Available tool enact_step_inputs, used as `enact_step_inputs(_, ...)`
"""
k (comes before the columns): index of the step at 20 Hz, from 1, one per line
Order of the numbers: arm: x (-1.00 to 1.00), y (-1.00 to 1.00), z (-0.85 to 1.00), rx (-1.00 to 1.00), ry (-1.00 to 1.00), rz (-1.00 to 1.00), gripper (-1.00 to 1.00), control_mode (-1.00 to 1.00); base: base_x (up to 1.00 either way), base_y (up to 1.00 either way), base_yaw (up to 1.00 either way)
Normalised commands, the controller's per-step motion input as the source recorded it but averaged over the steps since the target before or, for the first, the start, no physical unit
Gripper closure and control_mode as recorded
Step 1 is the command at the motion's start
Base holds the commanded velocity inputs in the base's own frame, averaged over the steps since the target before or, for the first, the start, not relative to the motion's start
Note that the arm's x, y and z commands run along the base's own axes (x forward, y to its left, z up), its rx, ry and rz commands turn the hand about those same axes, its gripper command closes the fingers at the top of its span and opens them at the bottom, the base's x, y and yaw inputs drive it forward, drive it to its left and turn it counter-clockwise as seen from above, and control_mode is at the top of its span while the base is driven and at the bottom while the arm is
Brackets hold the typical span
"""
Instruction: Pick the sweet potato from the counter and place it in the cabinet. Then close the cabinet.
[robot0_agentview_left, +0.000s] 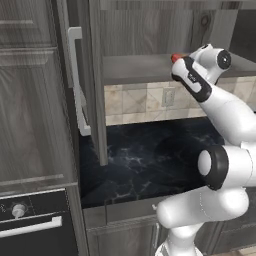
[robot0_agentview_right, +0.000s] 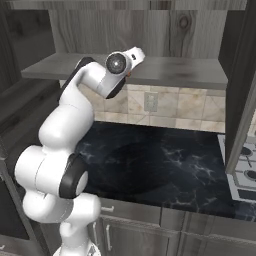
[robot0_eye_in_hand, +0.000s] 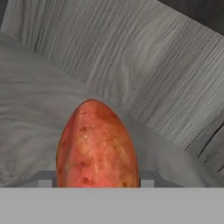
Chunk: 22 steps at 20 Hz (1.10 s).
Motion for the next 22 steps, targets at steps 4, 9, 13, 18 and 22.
enact_step_inputs(4,0.56,0.00,-0.16,0.00,0.00,0.02,1.00,-1.00,0.00,0.00,0.00)
enact_step_inputs(9,0.52,0.00,-0.12,0.00,0.00,0.03,1.00,-1.00,0.00,0.00,0.00)
enact_step_inputs(13,0.66,0.00,-0.17,0.00,0.00,0.03,-1.00,-1.00,0.00,0.00,0.00)
enact_step_inputs(18,0.59,0.00,-0.25,0.00,-0.21,0.08,-1.00,-1.00,0.00,0.00,0.00)
enact_step_inputs(22,0.36,0.00,-0.34,0.00,-0.42,0.09,-1.00,-1.00,0.00,0.00,0.00)
